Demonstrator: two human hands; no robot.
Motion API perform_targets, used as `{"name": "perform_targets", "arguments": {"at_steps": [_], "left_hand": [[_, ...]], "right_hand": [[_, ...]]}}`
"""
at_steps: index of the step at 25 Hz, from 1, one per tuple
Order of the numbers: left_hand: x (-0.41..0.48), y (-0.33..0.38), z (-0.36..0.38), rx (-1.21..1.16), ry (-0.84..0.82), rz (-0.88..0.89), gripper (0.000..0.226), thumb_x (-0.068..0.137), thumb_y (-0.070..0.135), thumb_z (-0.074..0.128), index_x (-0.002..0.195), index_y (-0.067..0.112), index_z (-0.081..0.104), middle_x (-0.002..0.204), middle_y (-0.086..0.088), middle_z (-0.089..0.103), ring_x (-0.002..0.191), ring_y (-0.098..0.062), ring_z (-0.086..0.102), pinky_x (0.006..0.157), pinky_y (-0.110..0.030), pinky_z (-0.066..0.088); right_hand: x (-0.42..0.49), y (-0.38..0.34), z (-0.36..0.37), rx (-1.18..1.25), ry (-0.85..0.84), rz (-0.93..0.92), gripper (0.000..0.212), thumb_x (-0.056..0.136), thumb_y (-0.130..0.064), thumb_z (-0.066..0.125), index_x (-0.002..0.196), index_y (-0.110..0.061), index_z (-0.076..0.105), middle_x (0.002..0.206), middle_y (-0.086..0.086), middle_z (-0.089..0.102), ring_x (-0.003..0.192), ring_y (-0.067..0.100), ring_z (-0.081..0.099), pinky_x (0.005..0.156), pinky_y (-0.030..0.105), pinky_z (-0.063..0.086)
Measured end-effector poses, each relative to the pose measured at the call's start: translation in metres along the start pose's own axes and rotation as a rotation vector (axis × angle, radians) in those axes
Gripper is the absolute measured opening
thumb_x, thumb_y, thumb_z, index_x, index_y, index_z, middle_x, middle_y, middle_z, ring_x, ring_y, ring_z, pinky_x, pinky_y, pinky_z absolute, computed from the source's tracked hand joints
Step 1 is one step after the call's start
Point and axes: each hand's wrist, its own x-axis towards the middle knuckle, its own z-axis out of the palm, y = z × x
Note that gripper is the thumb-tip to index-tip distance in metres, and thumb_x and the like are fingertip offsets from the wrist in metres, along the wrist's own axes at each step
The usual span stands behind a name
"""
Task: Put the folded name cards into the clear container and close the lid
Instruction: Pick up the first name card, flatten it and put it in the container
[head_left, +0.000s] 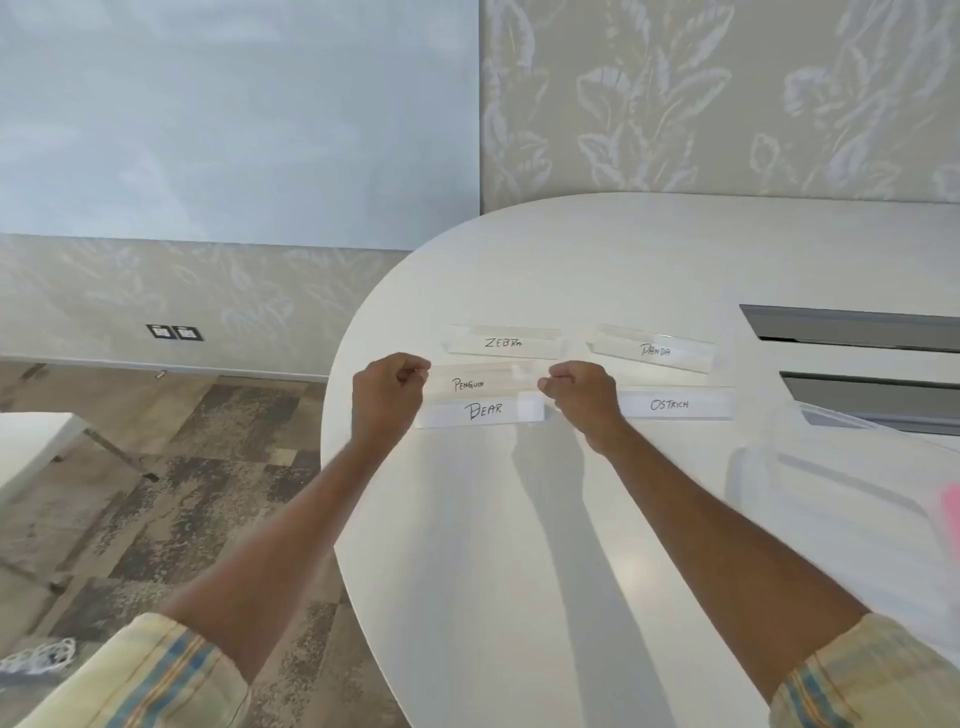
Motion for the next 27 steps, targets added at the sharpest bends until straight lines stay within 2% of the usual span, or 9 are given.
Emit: {"name": "perform_targets", "arguments": {"at_steps": [1, 4, 6, 8, 11, 14, 17, 22, 27], "left_hand": [[0.001, -0.009, -0.002, -0.033, 0.019, -0.063, 0.017, 0.098, 0.013, 0.070, 0.104, 0.019, 0.085, 0.092, 0.007, 0.082, 0.093, -0.014, 0.076, 0.091, -0.030, 0.060], [-0.001, -0.031, -0.005, -0.106, 0.030, -0.278, 0.015, 0.098, 0.016, 0.070, 0.101, 0.018, 0.084, 0.088, 0.004, 0.080, 0.093, -0.023, 0.077, 0.093, -0.041, 0.064], [0.002, -0.042, -0.003, -0.148, 0.011, -0.364, 0.014, 0.098, 0.019, 0.070, 0.102, 0.017, 0.084, 0.093, 0.002, 0.081, 0.095, -0.027, 0.078, 0.092, -0.045, 0.066], [0.004, -0.048, 0.000, -0.197, -0.022, -0.423, 0.013, 0.098, 0.020, 0.072, 0.102, 0.018, 0.084, 0.091, 0.003, 0.081, 0.081, -0.024, 0.077, 0.088, -0.043, 0.067], [0.005, -0.052, 0.007, -0.283, -0.047, -0.437, 0.010, 0.097, 0.015, 0.074, 0.098, 0.017, 0.083, 0.085, 0.000, 0.080, 0.064, -0.015, 0.072, 0.084, -0.035, 0.068], [0.007, -0.053, 0.009, -0.335, -0.043, -0.421, 0.013, 0.099, 0.011, 0.073, 0.093, 0.018, 0.082, 0.084, -0.004, 0.080, 0.063, -0.013, 0.070, 0.073, -0.023, 0.068], [0.009, -0.055, 0.008, -0.365, -0.039, -0.402, 0.012, 0.099, 0.008, 0.074, 0.098, 0.015, 0.083, 0.084, -0.007, 0.080, 0.067, -0.016, 0.071, 0.063, -0.014, 0.062], [0.009, -0.053, 0.006, -0.348, -0.049, -0.352, 0.017, 0.099, 0.007, 0.074, 0.094, 0.021, 0.083, 0.081, -0.006, 0.080, 0.067, -0.014, 0.071, 0.066, -0.014, 0.062], [0.008, -0.045, 0.002, -0.338, -0.036, -0.330, 0.017, 0.099, 0.007, 0.073, 0.097, 0.020, 0.084, 0.087, -0.007, 0.083, 0.071, -0.018, 0.076, 0.062, -0.006, 0.054]], "right_hand": [[0.003, 0.002, 0.003, -0.003, -0.001, 0.036, 0.034, 0.092, -0.021, 0.077, 0.118, 0.001, 0.076, 0.114, 0.020, 0.078, 0.110, 0.037, 0.071, 0.097, 0.045, 0.061], [0.007, 0.010, 0.009, 0.000, 0.006, 0.113, 0.020, 0.093, -0.022, 0.078, 0.108, -0.009, 0.081, 0.113, 0.008, 0.079, 0.113, 0.027, 0.073, 0.077, 0.027, 0.057], [0.010, 0.013, 0.014, 0.041, 0.004, 0.128, 0.011, 0.093, -0.019, 0.078, 0.100, -0.012, 0.082, 0.107, 0.006, 0.080, 0.108, 0.029, 0.076, 0.082, 0.032, 0.063], [0.014, 0.015, 0.016, 0.088, 0.001, 0.137, 0.005, 0.092, -0.017, 0.078, 0.094, -0.015, 0.082, 0.102, 0.005, 0.081, 0.104, 0.031, 0.078, 0.093, 0.045, 0.065], [0.017, 0.016, 0.018, 0.109, -0.008, 0.156, 0.008, 0.092, -0.018, 0.078, 0.096, -0.014, 0.083, 0.098, 0.006, 0.082, 0.092, 0.029, 0.079, 0.095, 0.050, 0.065], [0.018, 0.016, 0.018, 0.134, -0.003, 0.152, 0.005, 0.092, -0.017, 0.079, 0.094, -0.014, 0.083, 0.094, 0.002, 0.080, 0.076, 0.019, 0.073, 0.093, 0.048, 0.066], [0.019, 0.015, 0.018, 0.135, 0.006, 0.140, 0.006, 0.091, -0.014, 0.080, 0.088, -0.018, 0.083, 0.089, 0.000, 0.080, 0.074, 0.018, 0.071, 0.091, 0.047, 0.066], [0.017, 0.013, 0.017, 0.121, 0.028, 0.125, 0.009, 0.089, -0.011, 0.080, 0.084, -0.018, 0.083, 0.091, 0.011, 0.082, 0.073, 0.020, 0.071, 0.091, 0.052, 0.066], [0.012, 0.008, 0.010, 0.125, 0.029, 0.113, 0.008, 0.089, -0.009, 0.080, 0.086, -0.015, 0.084, 0.083, 0.003, 0.079, 0.070, 0.019, 0.069, 0.089, 0.046, 0.067]]}}
